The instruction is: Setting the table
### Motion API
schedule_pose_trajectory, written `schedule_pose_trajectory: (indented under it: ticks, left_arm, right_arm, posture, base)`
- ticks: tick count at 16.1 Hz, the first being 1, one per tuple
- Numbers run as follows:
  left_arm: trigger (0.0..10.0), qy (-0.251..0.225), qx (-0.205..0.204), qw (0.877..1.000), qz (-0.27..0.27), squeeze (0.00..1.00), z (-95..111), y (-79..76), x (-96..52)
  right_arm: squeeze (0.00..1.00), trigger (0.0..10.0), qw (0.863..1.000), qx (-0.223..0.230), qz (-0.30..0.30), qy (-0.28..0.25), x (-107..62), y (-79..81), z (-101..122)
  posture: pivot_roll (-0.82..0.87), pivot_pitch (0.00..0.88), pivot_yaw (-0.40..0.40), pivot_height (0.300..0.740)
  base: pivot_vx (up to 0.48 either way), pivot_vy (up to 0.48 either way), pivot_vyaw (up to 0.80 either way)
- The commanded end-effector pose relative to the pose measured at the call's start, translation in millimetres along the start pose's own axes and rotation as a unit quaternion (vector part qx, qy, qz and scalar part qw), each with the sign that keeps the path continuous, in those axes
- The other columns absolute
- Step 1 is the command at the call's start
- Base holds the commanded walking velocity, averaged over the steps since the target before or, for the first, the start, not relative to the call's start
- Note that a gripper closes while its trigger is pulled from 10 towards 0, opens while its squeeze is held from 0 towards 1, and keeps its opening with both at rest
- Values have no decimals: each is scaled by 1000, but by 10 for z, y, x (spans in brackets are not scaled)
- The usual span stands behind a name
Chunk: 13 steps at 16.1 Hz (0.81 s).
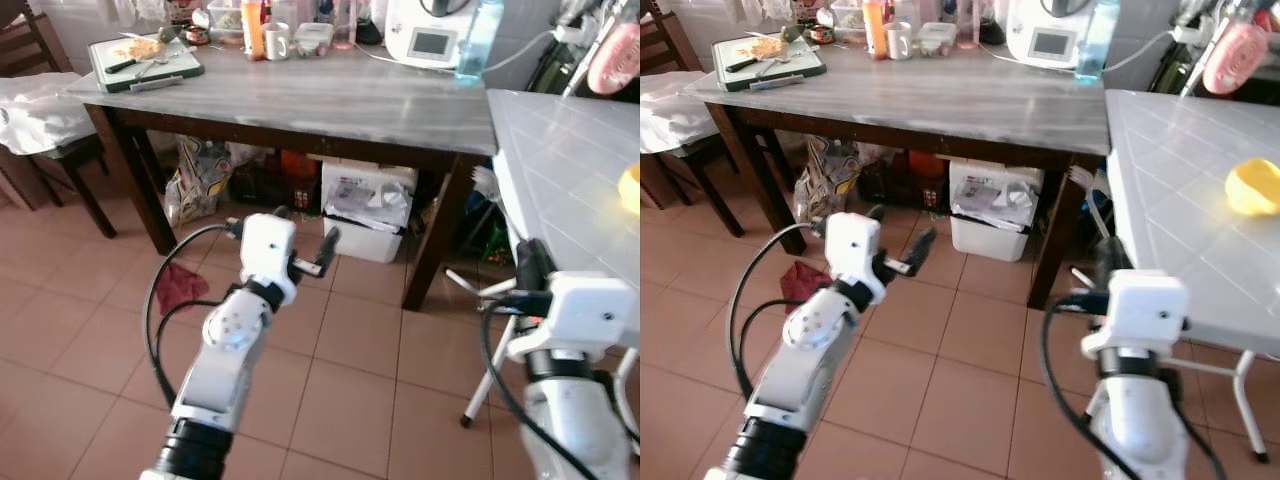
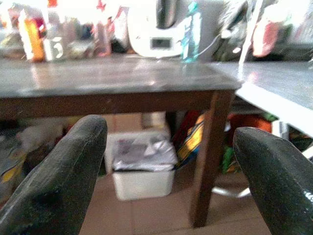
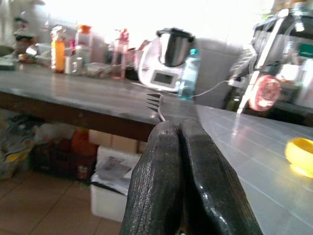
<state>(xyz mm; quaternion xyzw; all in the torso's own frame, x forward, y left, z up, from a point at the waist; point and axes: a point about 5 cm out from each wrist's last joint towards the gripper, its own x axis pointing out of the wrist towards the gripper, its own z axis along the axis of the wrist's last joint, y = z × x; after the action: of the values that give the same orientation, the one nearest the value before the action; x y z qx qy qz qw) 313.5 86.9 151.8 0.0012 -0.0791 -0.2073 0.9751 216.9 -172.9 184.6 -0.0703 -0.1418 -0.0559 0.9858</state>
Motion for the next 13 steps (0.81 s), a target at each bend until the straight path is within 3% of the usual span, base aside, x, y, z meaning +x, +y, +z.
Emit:
schedule_pose_trajectory:
  ticks: [1,4,9,13]
  left_arm:
    - [10000,-1,1,1000,-7,0,3,-23,8]
    - [10000,-1,1,1000,-10,0,-3,-29,12]
    - [10000,-1,1,1000,-16,0,-10,-40,18]
    - [10000,-3,4,1000,-25,0,-9,-83,16]
  right_arm:
    - [0,10000,1000,-4,-7,-11,7,-35,35]
    - [0,10000,1000,-2,-6,-9,9,-32,33]
    - [0,10000,1000,-2,-8,-10,4,-31,33]
    - [0,10000,1000,1,-7,-6,-14,-14,19]
  posture:
    - [5,103,-24,714]
    - [5,101,-25,714]
    - [-2,98,-21,714]
    - [3,105,-22,714]
  base:
    - [375,0,0]
    - [377,0,0]
    - [378,0,-678]
    - [380,0,0]
